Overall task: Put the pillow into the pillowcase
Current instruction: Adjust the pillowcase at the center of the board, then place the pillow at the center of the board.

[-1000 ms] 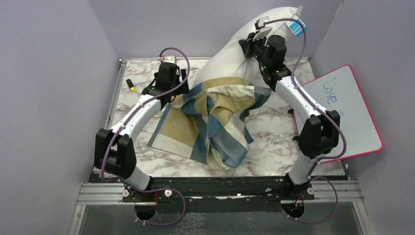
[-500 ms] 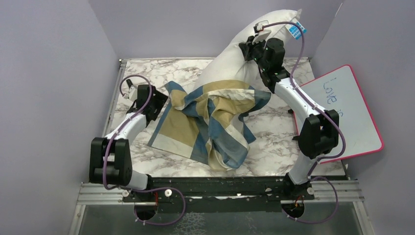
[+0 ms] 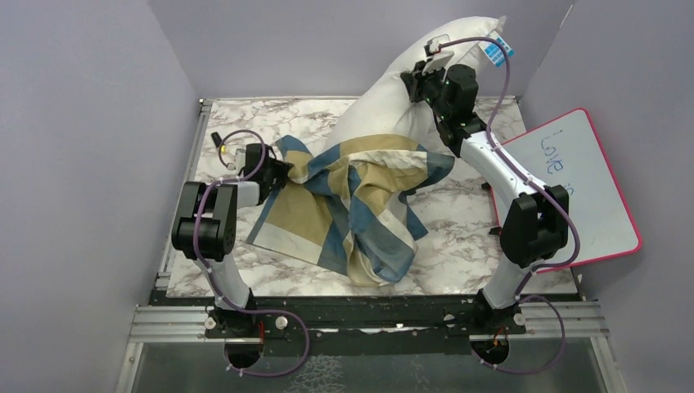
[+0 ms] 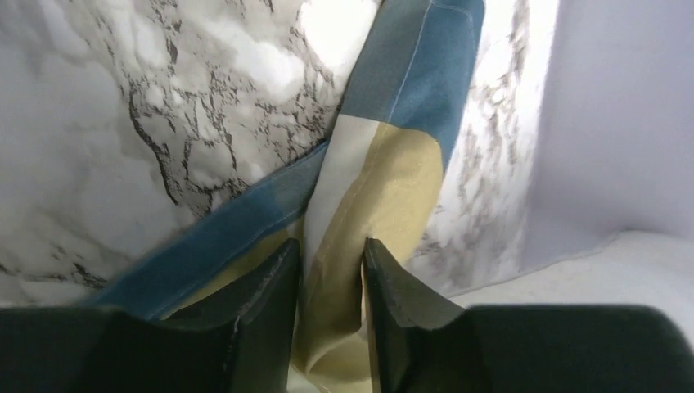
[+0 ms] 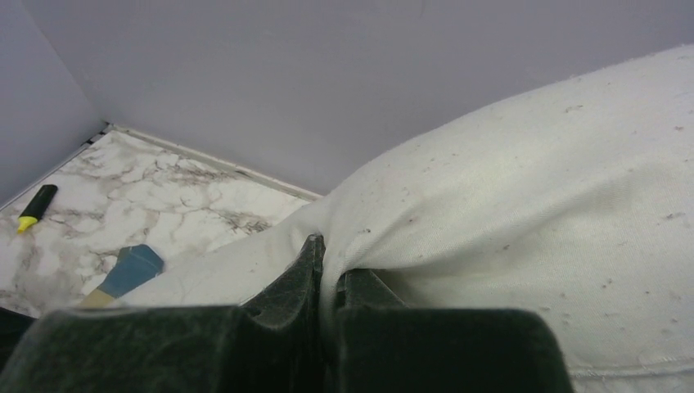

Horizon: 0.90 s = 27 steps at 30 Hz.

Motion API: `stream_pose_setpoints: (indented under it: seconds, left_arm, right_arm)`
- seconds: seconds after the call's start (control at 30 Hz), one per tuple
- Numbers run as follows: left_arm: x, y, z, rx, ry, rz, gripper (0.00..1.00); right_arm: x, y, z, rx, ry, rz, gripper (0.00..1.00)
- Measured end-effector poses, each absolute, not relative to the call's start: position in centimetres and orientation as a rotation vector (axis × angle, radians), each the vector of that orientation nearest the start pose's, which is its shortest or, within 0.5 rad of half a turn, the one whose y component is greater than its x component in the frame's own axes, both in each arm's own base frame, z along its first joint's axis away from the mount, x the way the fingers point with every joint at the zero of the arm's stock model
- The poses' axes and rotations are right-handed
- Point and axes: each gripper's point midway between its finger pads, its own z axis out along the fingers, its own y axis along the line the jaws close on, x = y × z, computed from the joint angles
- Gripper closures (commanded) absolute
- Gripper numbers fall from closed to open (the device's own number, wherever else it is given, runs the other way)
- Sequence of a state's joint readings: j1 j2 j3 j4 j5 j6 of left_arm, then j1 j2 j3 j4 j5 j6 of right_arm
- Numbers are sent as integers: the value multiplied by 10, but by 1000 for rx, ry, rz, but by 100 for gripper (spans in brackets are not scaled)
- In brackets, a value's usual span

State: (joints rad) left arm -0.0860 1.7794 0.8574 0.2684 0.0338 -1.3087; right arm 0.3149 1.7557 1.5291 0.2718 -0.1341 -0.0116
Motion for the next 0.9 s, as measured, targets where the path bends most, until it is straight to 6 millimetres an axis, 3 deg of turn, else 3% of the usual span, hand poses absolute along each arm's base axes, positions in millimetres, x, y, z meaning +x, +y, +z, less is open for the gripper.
stream_pose_setpoints:
  seconds: [0.03, 0.07, 0.27, 0.37, 0.53, 0.9]
  left_arm:
    - [457, -86, 51, -1339, 1927, -780, 95]
    - [459, -87, 47, -1347, 1926, -780, 100]
    - [458, -70, 40, -1385, 1939, -629, 100]
    - [460, -53, 49, -1393, 1946, -483, 100]
    - [453, -22, 74, -1382, 1910, -294, 100]
    - [443, 37, 106, -1303, 1883, 73, 100]
  right_arm:
    - [535, 198, 346, -359, 1493, 340, 100]
    - [535, 198, 346, -362, 1492, 336, 100]
    - [539, 190, 349, -383, 1476, 254, 100]
    - [542, 184, 363, -374, 1451, 199, 100]
    - [544, 173, 405, -341, 1368, 120, 100]
    - [537, 139, 498, -220, 1167, -45, 100]
